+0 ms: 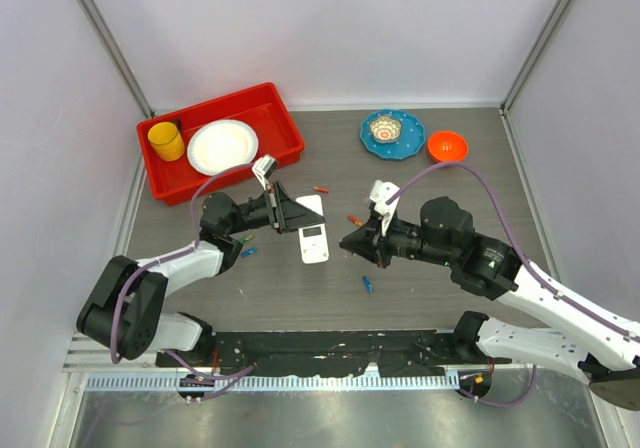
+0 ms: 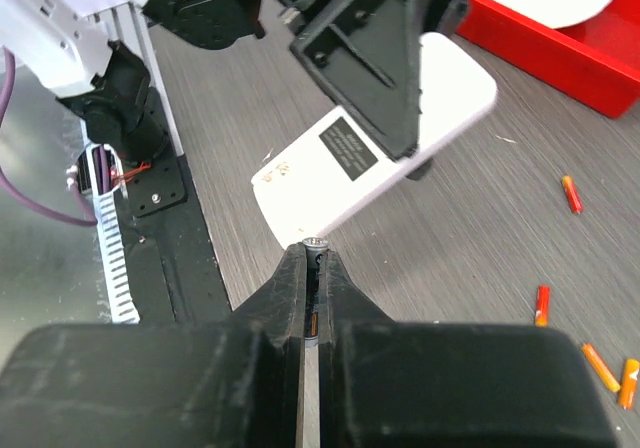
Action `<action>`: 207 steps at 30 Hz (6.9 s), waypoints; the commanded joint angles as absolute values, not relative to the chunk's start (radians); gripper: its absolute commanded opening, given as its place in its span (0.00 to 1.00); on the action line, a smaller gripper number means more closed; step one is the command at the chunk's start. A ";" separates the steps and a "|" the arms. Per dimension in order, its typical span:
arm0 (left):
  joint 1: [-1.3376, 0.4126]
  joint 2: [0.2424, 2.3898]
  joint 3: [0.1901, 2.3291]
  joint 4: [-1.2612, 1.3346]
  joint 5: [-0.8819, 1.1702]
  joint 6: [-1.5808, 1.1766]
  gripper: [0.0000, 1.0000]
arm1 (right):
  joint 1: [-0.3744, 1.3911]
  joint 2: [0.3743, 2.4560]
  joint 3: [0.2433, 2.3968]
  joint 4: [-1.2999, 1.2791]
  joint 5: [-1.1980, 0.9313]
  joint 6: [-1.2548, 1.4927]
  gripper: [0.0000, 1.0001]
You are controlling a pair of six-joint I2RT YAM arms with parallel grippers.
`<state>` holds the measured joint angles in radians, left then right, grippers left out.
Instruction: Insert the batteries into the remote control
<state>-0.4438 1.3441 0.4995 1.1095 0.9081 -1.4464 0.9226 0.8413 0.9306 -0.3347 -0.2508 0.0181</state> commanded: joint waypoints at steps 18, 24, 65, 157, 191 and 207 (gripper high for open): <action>-0.469 1.289 0.681 0.387 1.077 -1.083 0.00 | 1.236 1.055 1.020 -0.193 -0.025 -0.282 0.01; -0.492 1.270 0.687 0.399 1.089 -1.077 0.00 | 1.256 1.088 1.019 -0.144 -0.009 -0.324 0.01; -0.506 1.252 0.667 0.624 1.072 -1.226 0.00 | 1.298 1.055 0.922 -0.103 -0.032 -0.299 0.01; -0.499 1.181 0.735 0.462 1.049 -1.143 0.00 | 1.402 1.157 1.019 -0.433 0.233 -0.380 0.21; -0.509 1.195 0.716 0.463 1.040 -1.140 0.00 | 1.402 1.132 1.026 -0.327 0.252 -0.377 0.33; -0.512 1.204 0.715 0.465 1.040 -1.143 0.00 | 1.402 1.138 1.028 -0.258 0.268 -0.394 0.36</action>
